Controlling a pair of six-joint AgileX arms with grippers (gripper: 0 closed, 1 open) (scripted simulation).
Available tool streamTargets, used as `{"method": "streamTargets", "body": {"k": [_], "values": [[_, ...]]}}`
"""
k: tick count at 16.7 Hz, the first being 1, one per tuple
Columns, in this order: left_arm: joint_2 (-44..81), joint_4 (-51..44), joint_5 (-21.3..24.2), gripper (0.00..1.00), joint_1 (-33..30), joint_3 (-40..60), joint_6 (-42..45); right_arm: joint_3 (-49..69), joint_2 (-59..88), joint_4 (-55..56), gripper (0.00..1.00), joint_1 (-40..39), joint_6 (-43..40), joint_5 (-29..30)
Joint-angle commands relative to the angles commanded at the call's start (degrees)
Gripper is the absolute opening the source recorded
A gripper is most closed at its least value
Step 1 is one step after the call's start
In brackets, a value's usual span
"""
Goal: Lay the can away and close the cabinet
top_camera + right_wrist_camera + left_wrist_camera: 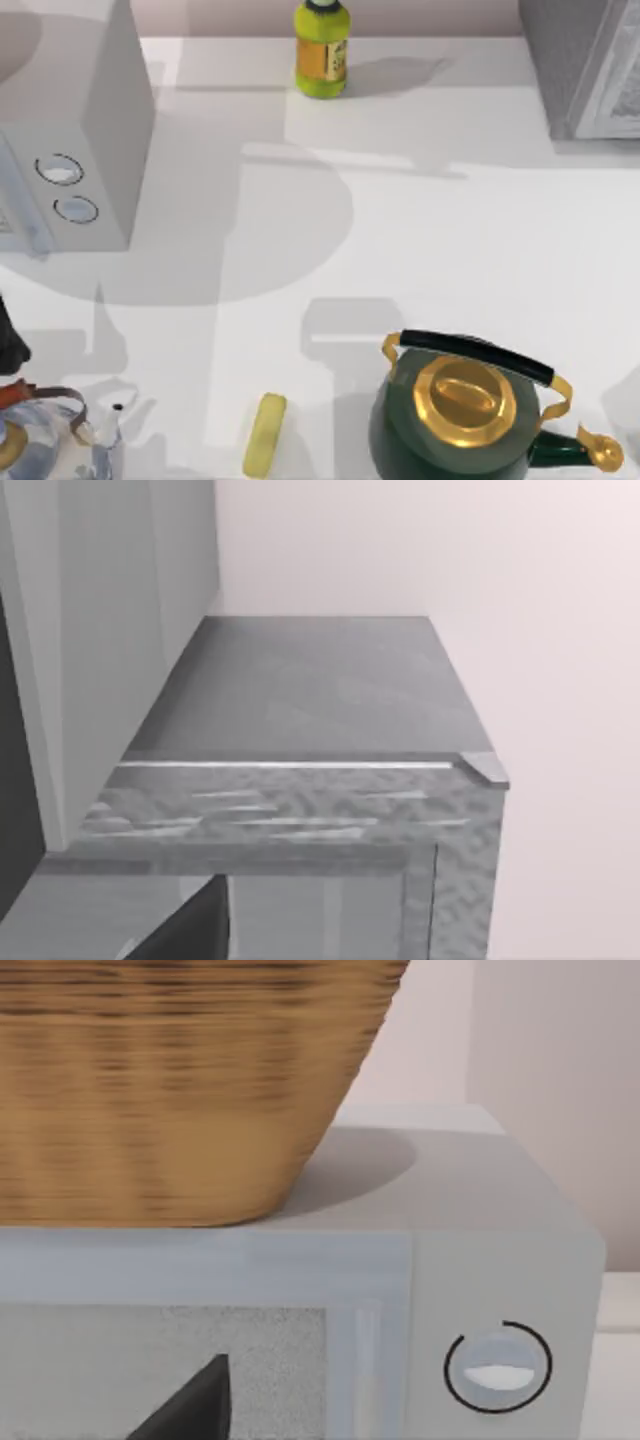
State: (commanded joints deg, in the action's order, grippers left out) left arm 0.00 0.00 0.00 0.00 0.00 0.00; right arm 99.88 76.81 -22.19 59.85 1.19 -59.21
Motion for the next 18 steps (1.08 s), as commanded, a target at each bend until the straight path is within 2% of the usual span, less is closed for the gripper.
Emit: {"method": "streamTargets", "body": {"k": [3, 6, 10, 18], "values": [[0.00, 0.00, 0.00, 1.00, 0.00, 0.00, 0.00, 0.16, 0.14, -0.26, 1.00, -2.82, -0.22, 3.64], [0.00, 0.00, 0.00, 1.00, 0.00, 0.00, 0.00, 0.41, 0.55, -0.95, 1.00, -10.33, -0.19, 12.43], [0.00, 0.00, 0.00, 1.00, 0.00, 0.00, 0.00, 0.61, 0.92, -2.06, 1.00, -26.90, 0.39, 29.59], [0.00, 0.00, 0.00, 1.00, 0.00, 0.00, 0.00, -0.25, -0.91, -3.11, 1.00, -67.17, 0.38, 67.55]]}}
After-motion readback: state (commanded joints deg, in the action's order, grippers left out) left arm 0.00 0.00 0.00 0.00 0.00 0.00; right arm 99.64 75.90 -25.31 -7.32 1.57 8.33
